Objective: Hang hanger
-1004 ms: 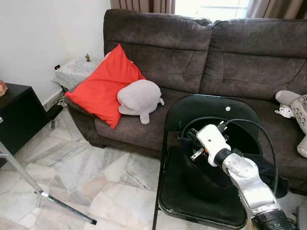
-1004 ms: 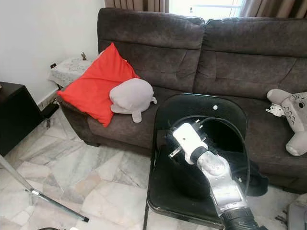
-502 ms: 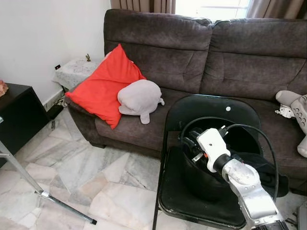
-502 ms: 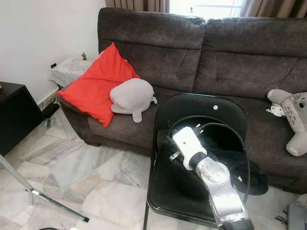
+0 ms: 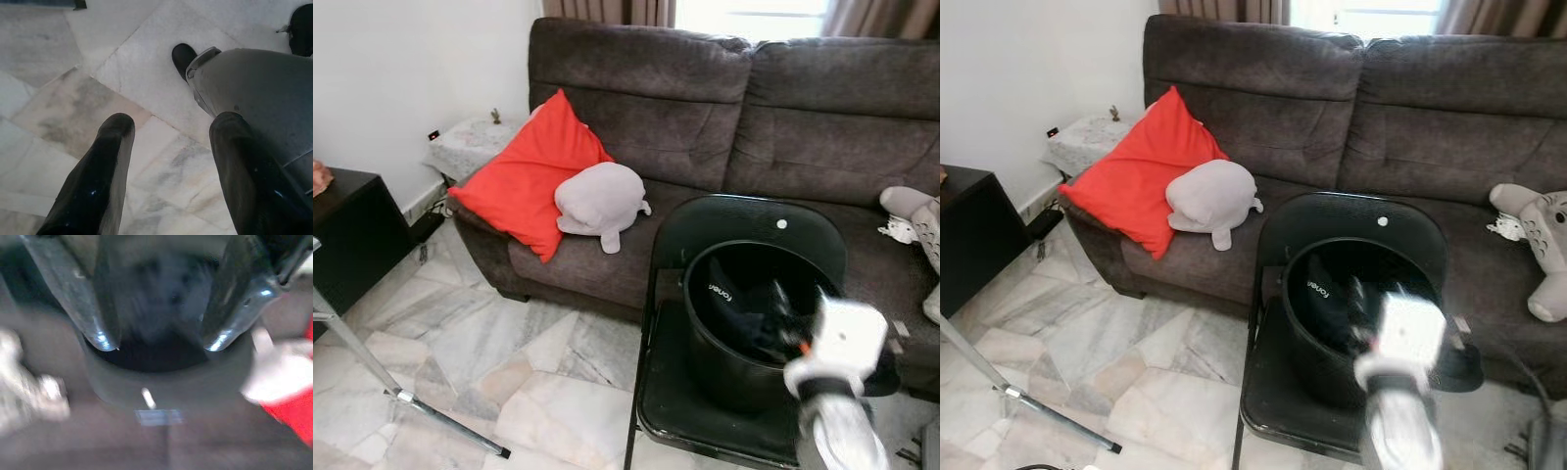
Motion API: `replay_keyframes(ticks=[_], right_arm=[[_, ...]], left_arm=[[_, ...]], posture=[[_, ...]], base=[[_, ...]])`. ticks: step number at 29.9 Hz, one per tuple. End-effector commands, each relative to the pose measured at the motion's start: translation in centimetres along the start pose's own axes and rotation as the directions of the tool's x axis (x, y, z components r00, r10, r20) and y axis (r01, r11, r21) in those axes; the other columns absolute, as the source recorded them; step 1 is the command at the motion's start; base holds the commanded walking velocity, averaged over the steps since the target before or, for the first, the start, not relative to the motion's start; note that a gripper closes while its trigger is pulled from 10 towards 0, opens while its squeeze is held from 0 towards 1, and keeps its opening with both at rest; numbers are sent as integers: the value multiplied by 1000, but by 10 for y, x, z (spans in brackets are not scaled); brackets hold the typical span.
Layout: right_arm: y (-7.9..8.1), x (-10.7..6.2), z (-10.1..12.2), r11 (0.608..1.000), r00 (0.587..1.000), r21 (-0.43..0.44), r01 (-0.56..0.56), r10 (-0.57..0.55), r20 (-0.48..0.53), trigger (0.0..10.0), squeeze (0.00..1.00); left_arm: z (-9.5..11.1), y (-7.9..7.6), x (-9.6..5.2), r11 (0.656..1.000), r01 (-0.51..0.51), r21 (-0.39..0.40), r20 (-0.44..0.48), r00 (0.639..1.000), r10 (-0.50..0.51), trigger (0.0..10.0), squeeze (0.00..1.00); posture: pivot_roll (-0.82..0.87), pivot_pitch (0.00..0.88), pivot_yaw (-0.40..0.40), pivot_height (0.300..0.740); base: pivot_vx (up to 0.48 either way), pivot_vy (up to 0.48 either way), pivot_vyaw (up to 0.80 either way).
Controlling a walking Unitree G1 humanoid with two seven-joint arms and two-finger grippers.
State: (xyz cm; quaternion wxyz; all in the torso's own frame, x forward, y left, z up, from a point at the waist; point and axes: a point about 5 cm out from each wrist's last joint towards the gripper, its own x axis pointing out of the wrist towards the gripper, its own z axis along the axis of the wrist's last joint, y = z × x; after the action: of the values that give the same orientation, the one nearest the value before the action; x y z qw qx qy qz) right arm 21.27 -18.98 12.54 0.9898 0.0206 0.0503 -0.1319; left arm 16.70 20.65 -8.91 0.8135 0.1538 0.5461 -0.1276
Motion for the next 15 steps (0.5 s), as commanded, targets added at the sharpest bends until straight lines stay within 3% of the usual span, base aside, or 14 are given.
replay_keyframes(ticks=[1, 7, 8, 10, 12, 13, 15], right_arm=[[-2, -15, -15, 990, 991, 129, 58, -41, -128, 10000, 0], [-25, -16, -24, 946, 954, 208, 248, -201, -224, 10000, 0], [-28, -16, -26, 930, 941, 228, 287, -229, -249, 10000, 0], [-36, -17, -34, 852, 901, 337, 401, -299, -315, 10000, 0], [-38, -17, -36, 822, 891, 375, 429, -316, -326, 10000, 0], [-41, -17, -38, 790, 882, 412, 454, -333, -333, 10000, 1000], [-43, -16, -39, 768, 875, 435, 470, -344, -339, 10000, 1000]], left_arm=[[-3, 3, -1, 1000, -1, 8, -19, 1000, 1, 10000, 0], [-3, 3, -1, 1000, 0, 10, -18, 1000, 0, 10000, 0], [-3, 3, -1, 1000, 0, 11, -18, 1000, 0, 10000, 0], [-3, 3, -1, 1000, -1, 13, -18, 1000, 1, 10000, 0], [-3, 3, -1, 1000, -1, 12, -18, 1000, 1, 10000, 0], [-3, 3, -1, 1000, -1, 12, -18, 1000, 2, 10000, 0], [-3, 3, -1, 1000, -1, 12, -19, 1000, 1, 10000, 0]], posture=[[-101, 31, 45, 740], [-99, 27, 44, 740], [-99, 27, 44, 740], [-97, 24, 43, 740], [-97, 24, 43, 740], [-96, 24, 44, 740], [-95, 25, 45, 740]], base=[[0, 0, 0], [0, 0, 0], [0, 0, 0], [0, 0, 0], [0, 0, 0], [0, 0, 0], [0, 0, 0]])
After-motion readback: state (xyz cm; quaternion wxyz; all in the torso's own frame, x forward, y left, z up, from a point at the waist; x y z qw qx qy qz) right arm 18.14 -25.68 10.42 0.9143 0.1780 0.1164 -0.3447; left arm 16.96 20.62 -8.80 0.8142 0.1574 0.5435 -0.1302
